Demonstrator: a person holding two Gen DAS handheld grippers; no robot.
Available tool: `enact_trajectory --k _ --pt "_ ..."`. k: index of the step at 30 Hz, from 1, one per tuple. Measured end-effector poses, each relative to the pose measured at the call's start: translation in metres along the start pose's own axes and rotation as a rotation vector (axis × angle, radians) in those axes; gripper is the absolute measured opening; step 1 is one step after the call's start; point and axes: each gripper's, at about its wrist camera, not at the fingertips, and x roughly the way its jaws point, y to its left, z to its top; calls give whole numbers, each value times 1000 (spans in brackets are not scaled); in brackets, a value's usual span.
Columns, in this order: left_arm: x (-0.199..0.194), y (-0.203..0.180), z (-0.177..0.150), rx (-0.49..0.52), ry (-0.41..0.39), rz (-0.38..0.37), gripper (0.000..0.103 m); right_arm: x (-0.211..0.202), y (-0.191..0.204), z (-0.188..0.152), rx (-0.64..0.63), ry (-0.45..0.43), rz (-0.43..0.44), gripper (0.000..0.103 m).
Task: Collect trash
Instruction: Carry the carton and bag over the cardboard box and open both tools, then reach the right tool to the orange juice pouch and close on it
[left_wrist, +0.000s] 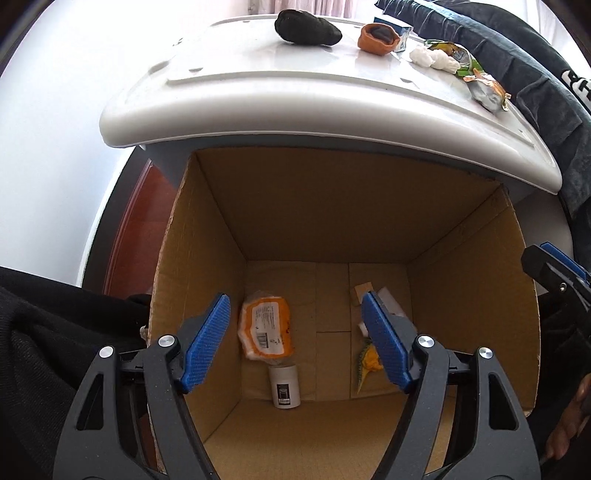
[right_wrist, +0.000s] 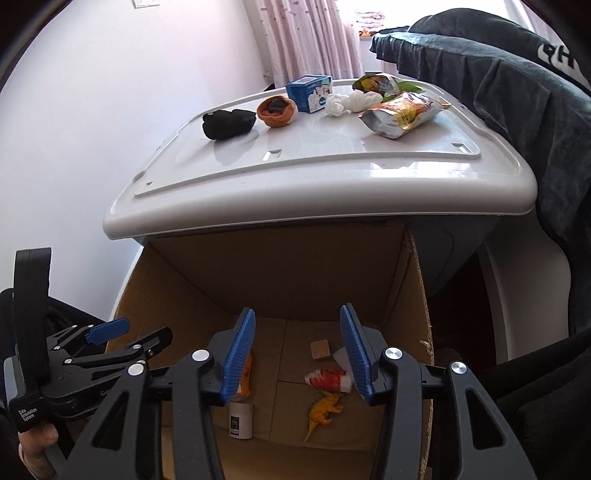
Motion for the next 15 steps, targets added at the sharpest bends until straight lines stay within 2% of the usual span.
enact_trajectory --k 7,11,14,15 --pt "-2 4 2 -25 -2 -27 72 -2 -9 20 37 -6 13 49" --pt "-6 1 4 -22 -27 -31 72 -6 -27 62 82 -64 -11 54" --pt "-10 -5 4 11 -58 -24 72 -6 -45 108 125 -109 -38 56" --pt "-12 -8 3 26 -69 -19 72 -4 -50 119 141 -117 -50 60"
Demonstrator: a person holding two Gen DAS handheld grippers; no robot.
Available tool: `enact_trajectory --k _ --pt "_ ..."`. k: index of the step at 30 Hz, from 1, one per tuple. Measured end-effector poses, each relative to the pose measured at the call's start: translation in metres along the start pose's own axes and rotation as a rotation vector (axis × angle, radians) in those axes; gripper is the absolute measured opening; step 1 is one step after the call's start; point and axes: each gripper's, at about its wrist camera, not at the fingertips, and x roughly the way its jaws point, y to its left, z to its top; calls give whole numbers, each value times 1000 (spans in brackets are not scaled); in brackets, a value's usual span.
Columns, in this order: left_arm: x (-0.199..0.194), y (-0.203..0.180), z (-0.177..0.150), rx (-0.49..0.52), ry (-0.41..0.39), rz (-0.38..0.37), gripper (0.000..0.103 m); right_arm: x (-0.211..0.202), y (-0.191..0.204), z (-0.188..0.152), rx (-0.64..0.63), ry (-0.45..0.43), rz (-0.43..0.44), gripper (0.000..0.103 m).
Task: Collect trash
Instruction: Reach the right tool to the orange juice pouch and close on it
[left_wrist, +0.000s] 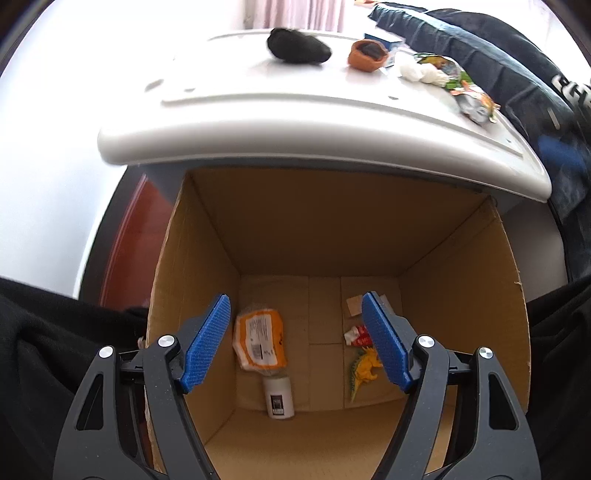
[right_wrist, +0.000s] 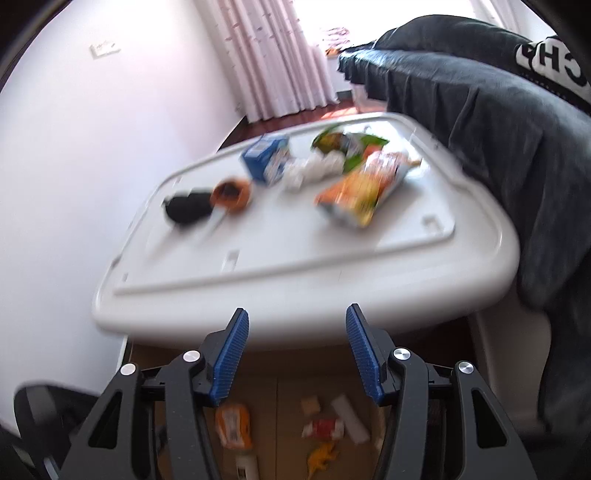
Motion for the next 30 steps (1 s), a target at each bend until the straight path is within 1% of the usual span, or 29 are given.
enact_trajectory --k 4,6,8,11,13,18,19,20,21,22,24,25,26,28,30 --pt "-2 -7 1 41 -28 9 72 29 -19 54 109 -7 -44 66" --pt "-2 -9 1 55 -32 9 72 48 -27 73 148 8 -80 76" --pt "-2 -9 1 61 -37 10 72 69 -34 88 195 19 -109 77" --pt "-4 -9 2 61 -47 10 72 98 -43 102 264 52 -147 81" --pt "-4 -8 2 62 -50 13 72 114 -48 109 305 62 -166 81" --pt "-7 -8 3 54 -61 12 72 146 -50 118 300 99 -244 81" --pt "-7 -7 2 53 -61 11 72 152 -48 115 271 122 -278 79" --pt "-7 -7 2 53 -58 12 72 153 -42 114 224 110 -304 74" --pt "-6 -7 2 53 -53 13 72 156 -34 111 147 121 -340 64" --pt "-5 -6 1 51 -49 13 72 155 -29 108 91 115 -369 57" --pt "-4 -4 2 44 -42 10 72 148 -31 101 92 106 -308 47" --pt "-3 -3 2 37 -38 7 72 143 -35 98 107 115 -277 39" --pt "-3 -2 1 31 -36 6 72 137 -37 96 110 123 -267 37" --pt "-2 0 1 18 -30 1 72 126 -38 92 116 145 -225 35" --pt "-2 1 0 10 -29 -3 72 105 -40 85 124 134 -182 35"
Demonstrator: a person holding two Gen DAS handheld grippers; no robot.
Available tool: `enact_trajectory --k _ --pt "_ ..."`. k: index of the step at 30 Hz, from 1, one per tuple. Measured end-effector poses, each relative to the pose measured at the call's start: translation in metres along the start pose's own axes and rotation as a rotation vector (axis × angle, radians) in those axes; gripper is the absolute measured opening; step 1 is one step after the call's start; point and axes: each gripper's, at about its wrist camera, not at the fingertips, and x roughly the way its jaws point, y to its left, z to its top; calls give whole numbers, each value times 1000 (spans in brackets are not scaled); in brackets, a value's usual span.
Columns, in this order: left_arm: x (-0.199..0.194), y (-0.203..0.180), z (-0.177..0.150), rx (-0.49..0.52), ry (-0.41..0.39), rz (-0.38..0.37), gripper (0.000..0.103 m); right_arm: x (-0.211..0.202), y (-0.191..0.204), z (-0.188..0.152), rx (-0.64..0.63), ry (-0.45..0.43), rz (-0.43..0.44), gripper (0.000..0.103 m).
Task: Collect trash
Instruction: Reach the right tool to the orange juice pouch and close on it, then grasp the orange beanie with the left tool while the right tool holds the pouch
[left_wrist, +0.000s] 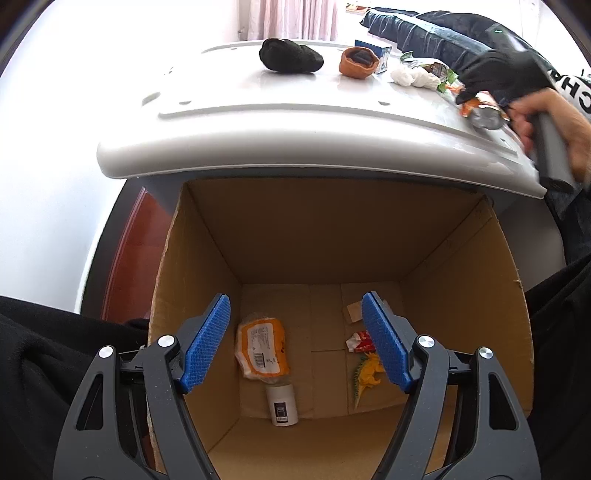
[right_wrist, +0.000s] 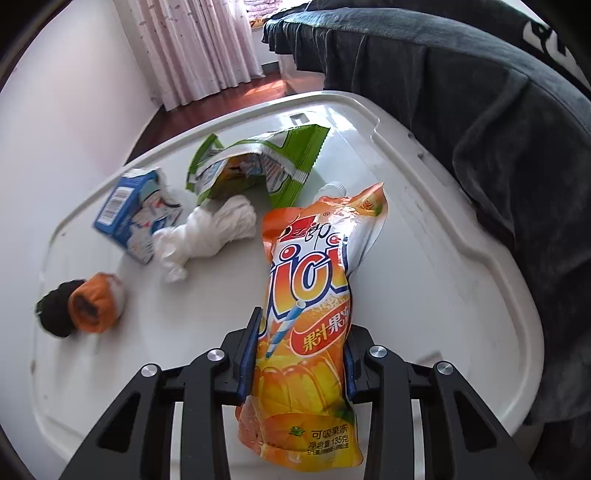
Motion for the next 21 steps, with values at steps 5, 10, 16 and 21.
enact_trajectory --k 5,10,16,21 --pt "0 1 0 -9 7 -12 72 -69 -4 -31 -29 -67 156 36" --pt "-8 -7 20 7 -19 -47 72 -119 -4 -75 -148 -195 193 36" --pt "-12 -34 102 51 -106 -155 72 -140 -18 -74 -139 -321 199 37" --pt "19 -62 174 77 -169 -197 72 -137 -47 -64 -49 -312 209 37"
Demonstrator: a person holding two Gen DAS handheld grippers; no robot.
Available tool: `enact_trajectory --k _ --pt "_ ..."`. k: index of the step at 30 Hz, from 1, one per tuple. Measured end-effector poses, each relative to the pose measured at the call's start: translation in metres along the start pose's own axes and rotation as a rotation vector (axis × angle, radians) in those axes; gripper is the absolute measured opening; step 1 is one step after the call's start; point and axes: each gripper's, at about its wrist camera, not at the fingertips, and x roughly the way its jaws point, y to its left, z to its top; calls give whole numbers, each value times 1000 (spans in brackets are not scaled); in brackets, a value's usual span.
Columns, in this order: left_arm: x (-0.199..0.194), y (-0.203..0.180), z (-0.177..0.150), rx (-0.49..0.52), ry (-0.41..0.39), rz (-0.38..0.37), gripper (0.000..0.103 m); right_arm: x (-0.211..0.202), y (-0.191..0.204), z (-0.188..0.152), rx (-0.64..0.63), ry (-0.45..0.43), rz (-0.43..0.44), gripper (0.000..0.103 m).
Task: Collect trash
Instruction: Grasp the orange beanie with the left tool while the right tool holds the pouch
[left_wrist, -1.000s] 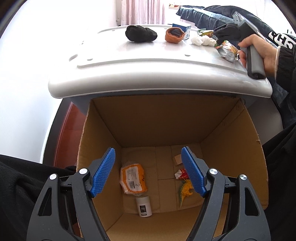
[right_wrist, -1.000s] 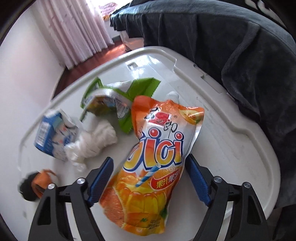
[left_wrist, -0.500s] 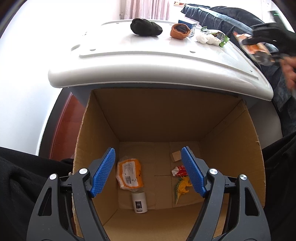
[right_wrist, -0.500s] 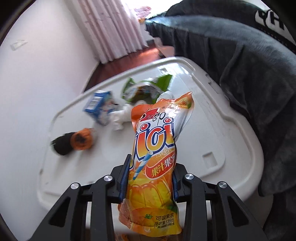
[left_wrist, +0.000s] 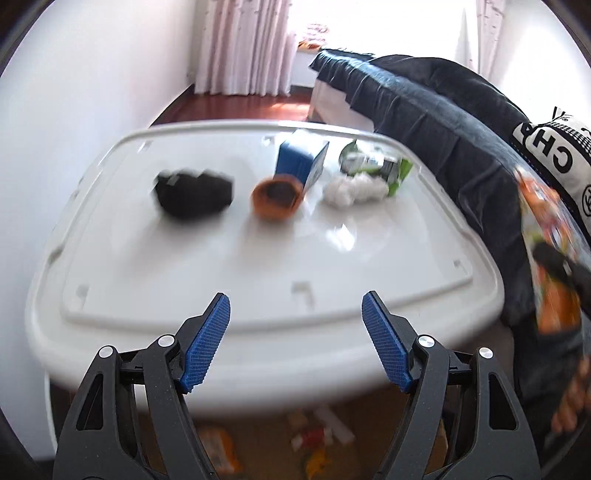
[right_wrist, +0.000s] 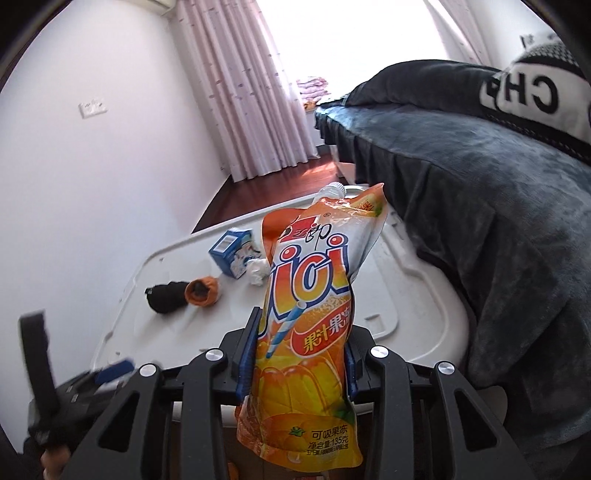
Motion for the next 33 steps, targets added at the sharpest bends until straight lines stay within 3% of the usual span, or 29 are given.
enact_trajectory --k 4,7,13,16,19,21,23,24,30,33 --pt "47 -9 34 57 -13 5 72 1 -11 -1 21 16 -5 37" --pt "73 -3 52 42 -2 3 72 7 -13 -1 23 35 -1 37" --pt "99 5 79 49 0 29 72 21 -7 -1 35 71 31 37" --pt "117 6 83 68 32 50 72 26 0 -2 12 79 33 37" --pt "139 17 84 27 112 68 72 28 4 -3 3 83 35 37" --pt "142 25 86 -7 109 72 65 31 5 -3 0 91 35 37" --pt "142 27 86 5 96 109 41 33 6 -4 -1 96 36 37" --pt "142 28 86 13 92 124 36 34 7 -4 0 99 35 37" --pt "130 39 84 -16 78 98 25 35 9 -4 -8 100 35 37" --pt "109 29 84 30 17 103 24 35 10 -3 -8 101 41 37"
